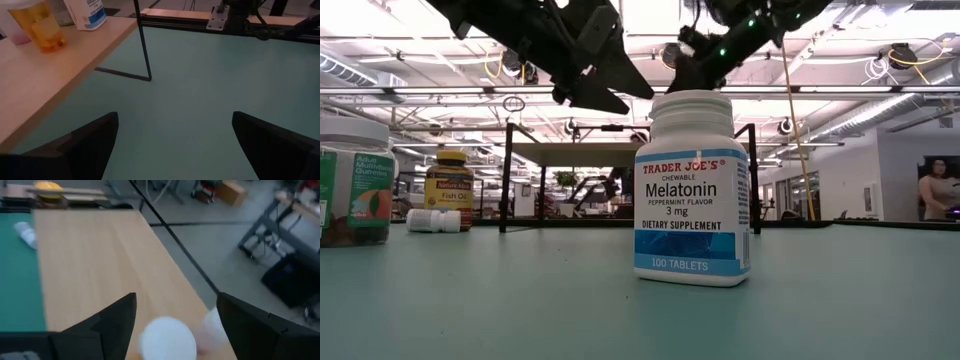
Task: Pick and place medicine bottles onto shelf by color
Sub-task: Put the bottom small white medicine bottle on the shelf
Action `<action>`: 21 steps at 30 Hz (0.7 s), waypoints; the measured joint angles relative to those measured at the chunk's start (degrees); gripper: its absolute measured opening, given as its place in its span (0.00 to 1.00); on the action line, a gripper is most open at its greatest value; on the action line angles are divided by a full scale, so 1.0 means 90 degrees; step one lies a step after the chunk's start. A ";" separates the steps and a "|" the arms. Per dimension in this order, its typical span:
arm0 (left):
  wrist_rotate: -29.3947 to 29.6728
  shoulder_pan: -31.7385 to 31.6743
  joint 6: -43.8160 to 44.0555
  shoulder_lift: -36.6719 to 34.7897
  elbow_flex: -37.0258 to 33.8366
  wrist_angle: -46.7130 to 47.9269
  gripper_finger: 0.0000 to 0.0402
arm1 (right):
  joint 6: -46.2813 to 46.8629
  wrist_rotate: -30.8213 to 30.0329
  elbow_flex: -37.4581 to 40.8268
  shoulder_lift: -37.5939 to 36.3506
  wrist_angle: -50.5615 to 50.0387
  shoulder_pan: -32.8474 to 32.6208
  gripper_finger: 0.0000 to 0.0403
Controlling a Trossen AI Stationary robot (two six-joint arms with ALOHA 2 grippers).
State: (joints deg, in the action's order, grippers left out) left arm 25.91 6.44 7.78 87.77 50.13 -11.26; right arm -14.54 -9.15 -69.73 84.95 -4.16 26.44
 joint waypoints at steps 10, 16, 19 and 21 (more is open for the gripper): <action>0.0005 -0.0006 0.0126 0.0002 0.0001 0.0291 0.98 | -0.0522 -0.0893 0.0221 -0.0243 -0.0890 -0.1235 0.58; 0.0010 -0.0006 0.0342 0.0002 0.0001 0.0369 0.98 | -0.1117 -0.2498 0.0886 0.0019 -0.0093 -0.1833 0.43; 0.0014 -0.0006 0.0363 0.0002 0.0000 0.0343 0.98 | -0.1500 -0.2625 0.1160 0.0019 0.0399 -0.1874 0.36; 0.0015 -0.0006 0.0348 0.0002 0.0000 0.0327 0.98 | -0.1631 -0.2624 0.1255 0.0019 0.0650 -0.1801 0.32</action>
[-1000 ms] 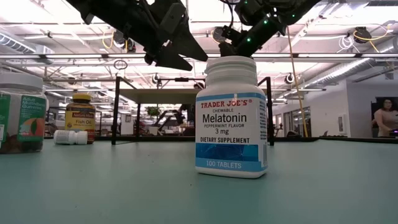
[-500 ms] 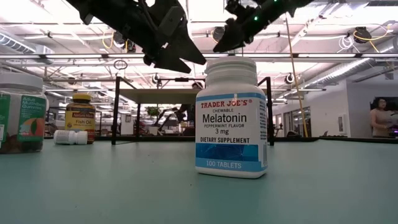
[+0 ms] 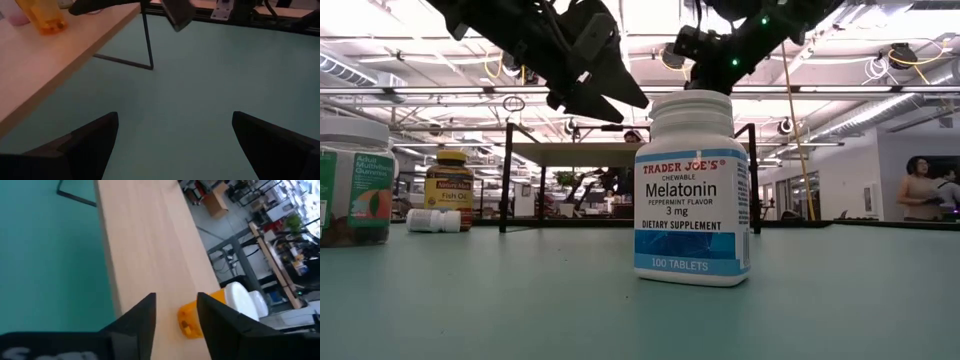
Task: Pick and place medicine bottles onto shelf by color
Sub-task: Put the bottom small white medicine bottle on the shelf
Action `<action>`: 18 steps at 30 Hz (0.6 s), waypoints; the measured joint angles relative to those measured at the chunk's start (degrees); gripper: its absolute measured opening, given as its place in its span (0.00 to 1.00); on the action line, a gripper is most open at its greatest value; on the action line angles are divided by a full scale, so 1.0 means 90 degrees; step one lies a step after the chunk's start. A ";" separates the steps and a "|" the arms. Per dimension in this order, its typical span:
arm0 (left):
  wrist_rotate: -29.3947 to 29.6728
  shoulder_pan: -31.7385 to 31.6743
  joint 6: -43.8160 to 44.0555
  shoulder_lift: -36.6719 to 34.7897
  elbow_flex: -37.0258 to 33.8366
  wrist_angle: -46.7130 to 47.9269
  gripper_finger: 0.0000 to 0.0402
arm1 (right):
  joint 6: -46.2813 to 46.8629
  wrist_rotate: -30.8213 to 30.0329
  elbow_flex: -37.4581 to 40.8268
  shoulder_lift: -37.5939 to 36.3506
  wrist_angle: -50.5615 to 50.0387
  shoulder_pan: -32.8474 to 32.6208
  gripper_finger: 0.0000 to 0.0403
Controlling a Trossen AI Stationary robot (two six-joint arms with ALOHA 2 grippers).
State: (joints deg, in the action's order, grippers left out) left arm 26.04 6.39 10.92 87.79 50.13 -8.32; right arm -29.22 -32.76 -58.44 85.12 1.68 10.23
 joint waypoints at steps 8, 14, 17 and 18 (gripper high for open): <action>0.0012 -0.0078 -0.0052 0.0000 0.0000 -0.0043 0.98 | 0.0125 0.0628 0.0017 0.0000 0.0069 0.0590 0.22; 0.0015 -0.0078 -0.0061 0.0000 0.0000 -0.0050 0.98 | 0.0093 0.0662 0.0017 0.0000 0.0181 0.0788 0.18; 0.0015 -0.0078 -0.0073 0.0000 0.0000 -0.0051 0.98 | 0.0064 0.0650 0.0017 0.0000 0.0174 0.0822 0.18; 0.0015 -0.0078 -0.0074 0.0000 0.0000 -0.0049 0.98 | 0.0059 0.0652 0.0017 0.0000 0.0170 0.0817 0.18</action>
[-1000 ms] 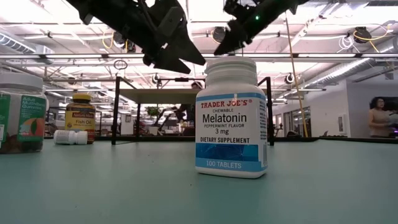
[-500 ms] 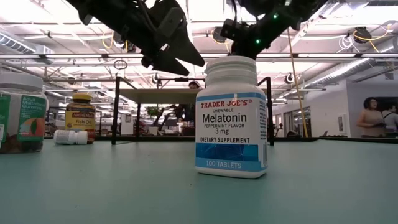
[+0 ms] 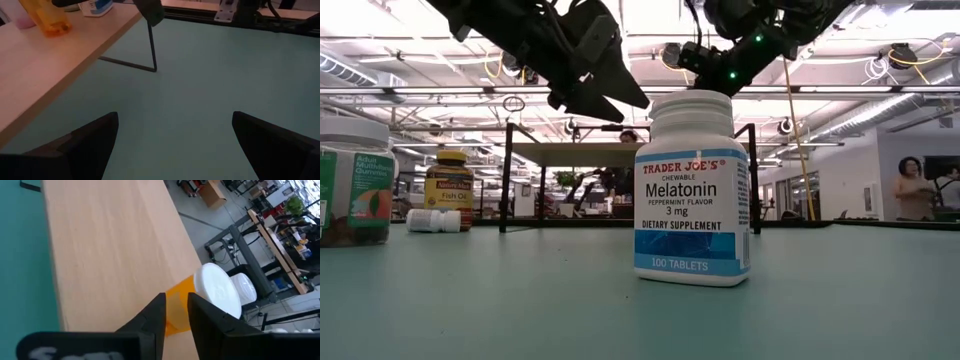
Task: Pick and place medicine bottles onto shelf by color
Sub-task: Put the bottom small white medicine bottle on the shelf
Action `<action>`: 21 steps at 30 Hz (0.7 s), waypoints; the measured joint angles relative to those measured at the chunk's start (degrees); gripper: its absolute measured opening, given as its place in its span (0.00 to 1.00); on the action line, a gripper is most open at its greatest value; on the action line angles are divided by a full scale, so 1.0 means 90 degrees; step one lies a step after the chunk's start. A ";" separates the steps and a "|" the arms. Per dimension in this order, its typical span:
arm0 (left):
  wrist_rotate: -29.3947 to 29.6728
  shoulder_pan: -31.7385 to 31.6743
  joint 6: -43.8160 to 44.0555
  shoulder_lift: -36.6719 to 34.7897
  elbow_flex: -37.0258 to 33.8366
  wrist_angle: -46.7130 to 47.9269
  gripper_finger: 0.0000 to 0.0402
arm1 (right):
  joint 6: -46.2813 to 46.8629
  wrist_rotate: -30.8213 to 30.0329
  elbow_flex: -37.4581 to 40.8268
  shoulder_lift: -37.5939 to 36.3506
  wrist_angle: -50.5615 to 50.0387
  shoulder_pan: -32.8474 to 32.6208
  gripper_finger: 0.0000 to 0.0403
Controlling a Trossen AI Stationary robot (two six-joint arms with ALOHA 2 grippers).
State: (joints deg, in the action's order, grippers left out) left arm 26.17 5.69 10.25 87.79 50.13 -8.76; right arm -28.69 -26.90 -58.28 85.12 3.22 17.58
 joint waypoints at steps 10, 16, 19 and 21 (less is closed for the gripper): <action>0.0000 -0.0005 -0.0004 0.0000 0.0000 0.0001 0.98 | -0.0030 -0.0009 0.0000 0.0000 0.0062 -0.0159 0.18; -0.0002 0.0020 -0.0245 0.0000 0.0000 0.0257 0.98 | 0.0453 0.0318 0.0000 0.0000 0.0038 -0.0762 0.20; -0.0044 0.0056 -0.0268 0.0000 0.0000 0.0725 0.98 | 0.0697 0.0551 -0.0002 -0.0002 -0.0055 -0.1190 0.23; -0.0053 0.0093 -0.0243 0.0000 0.0000 0.1004 0.98 | 0.1049 0.0817 -0.0002 -0.0002 -0.0265 -0.1457 0.26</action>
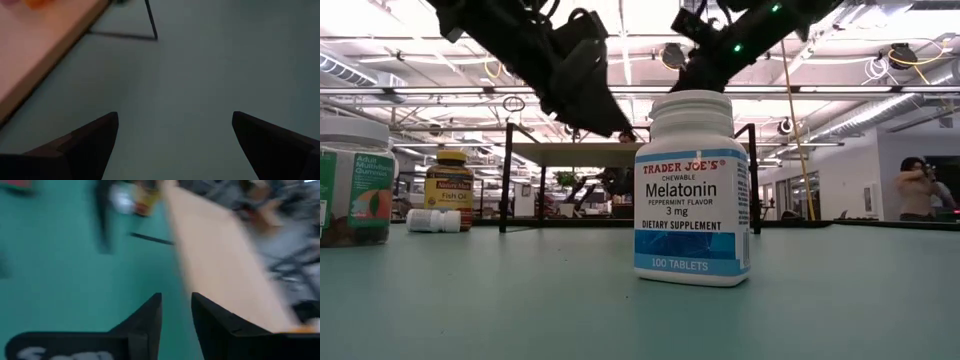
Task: Pick and place medicine bottles onto shelf by color
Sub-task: Put the bottom small white medicine bottle on the shelf
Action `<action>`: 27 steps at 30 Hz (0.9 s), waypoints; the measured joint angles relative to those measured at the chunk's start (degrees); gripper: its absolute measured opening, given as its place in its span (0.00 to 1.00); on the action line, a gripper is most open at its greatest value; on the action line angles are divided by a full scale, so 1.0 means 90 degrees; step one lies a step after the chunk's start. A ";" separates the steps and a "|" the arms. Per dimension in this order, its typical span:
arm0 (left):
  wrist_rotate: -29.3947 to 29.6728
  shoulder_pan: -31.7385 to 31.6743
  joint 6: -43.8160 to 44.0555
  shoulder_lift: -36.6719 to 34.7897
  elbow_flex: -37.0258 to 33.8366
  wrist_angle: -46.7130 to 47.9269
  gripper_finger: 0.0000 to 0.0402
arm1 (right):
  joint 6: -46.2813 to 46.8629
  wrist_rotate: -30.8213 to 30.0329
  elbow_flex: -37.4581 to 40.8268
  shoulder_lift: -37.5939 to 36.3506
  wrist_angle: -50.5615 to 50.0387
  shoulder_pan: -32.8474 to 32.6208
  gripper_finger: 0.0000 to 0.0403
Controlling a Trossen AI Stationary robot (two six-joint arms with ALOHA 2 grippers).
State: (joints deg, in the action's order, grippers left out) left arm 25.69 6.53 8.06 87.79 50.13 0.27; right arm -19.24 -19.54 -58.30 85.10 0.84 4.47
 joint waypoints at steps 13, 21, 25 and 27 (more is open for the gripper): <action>-0.2030 0.0826 -0.0032 0.0348 0.0000 -0.0187 0.98 | 0.2280 0.2529 0.1018 0.0008 0.1163 -0.1911 0.57; -0.2215 0.1661 -0.1515 0.1421 0.0000 -0.1298 0.98 | 0.2337 0.1571 0.2053 0.0028 0.2910 -0.2444 0.67; -0.2413 0.1746 -0.1910 0.1946 -0.0001 -0.2052 0.98 | 0.2337 0.1323 0.2385 0.0029 0.3619 -0.2384 0.67; -0.2702 0.1725 -0.2101 0.2174 -0.0004 -0.2485 0.98 | 0.2346 0.1343 0.2440 0.0029 0.3784 -0.2325 0.67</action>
State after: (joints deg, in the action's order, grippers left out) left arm 1.37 22.06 -10.84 107.36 50.09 -22.09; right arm 1.87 -7.45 -36.35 85.36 34.89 -16.45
